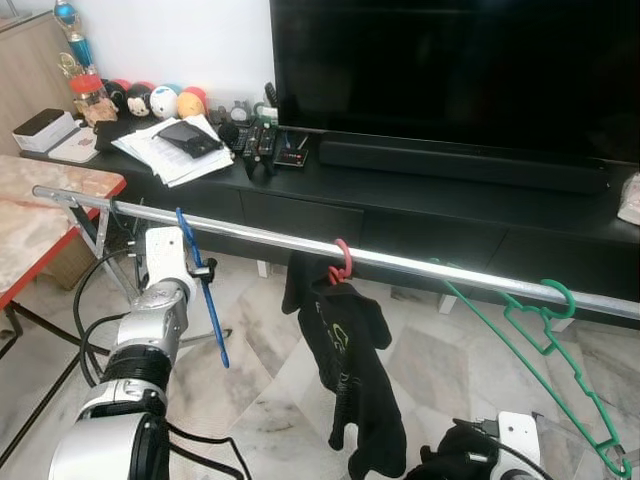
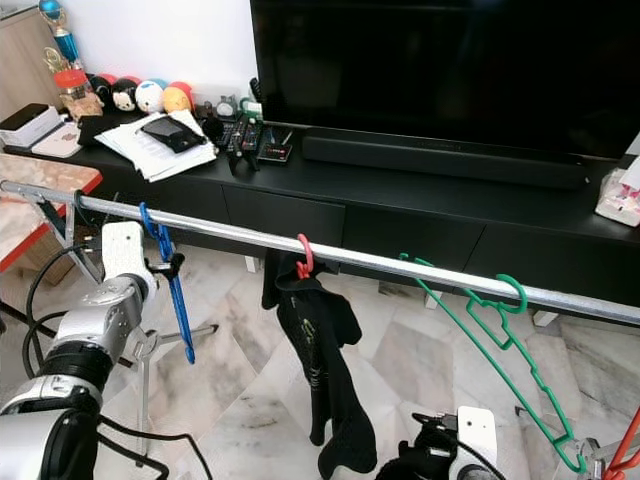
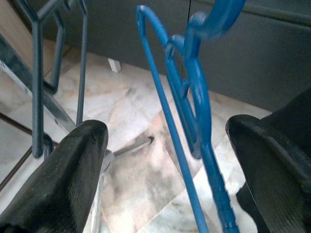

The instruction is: Hang hanger

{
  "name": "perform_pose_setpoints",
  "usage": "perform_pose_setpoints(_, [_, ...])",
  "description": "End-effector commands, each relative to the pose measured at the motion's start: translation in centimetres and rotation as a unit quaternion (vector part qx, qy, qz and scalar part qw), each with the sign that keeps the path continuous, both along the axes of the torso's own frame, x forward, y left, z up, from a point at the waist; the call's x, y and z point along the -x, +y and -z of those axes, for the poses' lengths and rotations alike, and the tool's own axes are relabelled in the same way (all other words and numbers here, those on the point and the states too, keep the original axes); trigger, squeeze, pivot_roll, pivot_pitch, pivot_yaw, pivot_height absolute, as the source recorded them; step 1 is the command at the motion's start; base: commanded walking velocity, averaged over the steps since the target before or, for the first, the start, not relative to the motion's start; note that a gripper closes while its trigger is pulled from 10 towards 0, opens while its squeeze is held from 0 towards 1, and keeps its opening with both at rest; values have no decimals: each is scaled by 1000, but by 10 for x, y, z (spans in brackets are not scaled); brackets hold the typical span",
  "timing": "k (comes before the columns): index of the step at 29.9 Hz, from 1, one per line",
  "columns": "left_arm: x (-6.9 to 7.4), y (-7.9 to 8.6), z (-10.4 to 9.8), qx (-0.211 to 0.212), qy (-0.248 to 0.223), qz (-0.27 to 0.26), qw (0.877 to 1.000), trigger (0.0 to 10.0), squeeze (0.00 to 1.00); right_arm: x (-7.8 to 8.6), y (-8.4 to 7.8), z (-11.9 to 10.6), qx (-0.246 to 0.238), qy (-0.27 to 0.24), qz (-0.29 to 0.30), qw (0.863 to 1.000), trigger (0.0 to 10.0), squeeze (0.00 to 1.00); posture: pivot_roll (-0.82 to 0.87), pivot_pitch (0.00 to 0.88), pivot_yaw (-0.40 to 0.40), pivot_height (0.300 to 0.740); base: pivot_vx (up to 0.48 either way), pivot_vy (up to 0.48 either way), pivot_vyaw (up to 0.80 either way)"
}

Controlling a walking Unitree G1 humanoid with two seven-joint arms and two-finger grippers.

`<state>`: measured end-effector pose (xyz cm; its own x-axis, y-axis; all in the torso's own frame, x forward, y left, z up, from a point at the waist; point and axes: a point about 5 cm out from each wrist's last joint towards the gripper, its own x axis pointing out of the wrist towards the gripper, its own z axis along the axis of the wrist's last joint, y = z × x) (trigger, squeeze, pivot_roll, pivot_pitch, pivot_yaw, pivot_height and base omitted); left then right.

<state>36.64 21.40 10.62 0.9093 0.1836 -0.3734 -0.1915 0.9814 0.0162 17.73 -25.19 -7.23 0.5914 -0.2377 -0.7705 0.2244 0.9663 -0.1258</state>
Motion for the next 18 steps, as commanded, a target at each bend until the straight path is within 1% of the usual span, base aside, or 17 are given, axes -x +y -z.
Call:
perform_pose_setpoints(1, [-3, 3, -4, -12, 0, -4, 1000, 10000, 0, -2, -4, -2, 5, -5, 4, 1000, 10000, 0, -66, 27, -6, 740, 0, 0, 0])
perform_pose_setpoints(2, [-3, 2, -3, -12, 3, -5, 1000, 3686, 0, -2, -4, -2, 5, -5, 4, 1000, 10000, 0, -67, 29, -7, 740, 0, 0, 0])
perform_pose_setpoints(3, [-3, 2, -3, -12, 4, -5, 1000, 3686, 0, -2, -4, -2, 5, -5, 4, 1000, 10000, 0, -67, 29, -7, 740, 0, 0, 0])
perform_pose_setpoints(4, [-3, 2, -3, -13, 4, -4, 1000, 392, 0, -2, -5, -3, 5, -5, 4, 1000, 10000, 0, -67, 29, -7, 740, 0, 0, 0])
perform_pose_setpoints(5, [-4, 2, -3, -14, 4, -3, 1000, 0, 0, -2, -5, -3, 5, -5, 4, 1000, 10000, 0, -67, 29, -7, 740, 0, 0, 0])
perform_pose_setpoints(18, [-6, 2, -2, -18, 5, -1, 1000, 0, 0, -2, -4, -2, 4, -4, 3, 1000, 10000, 0, -67, 32, -5, 740, 0, 0, 0])
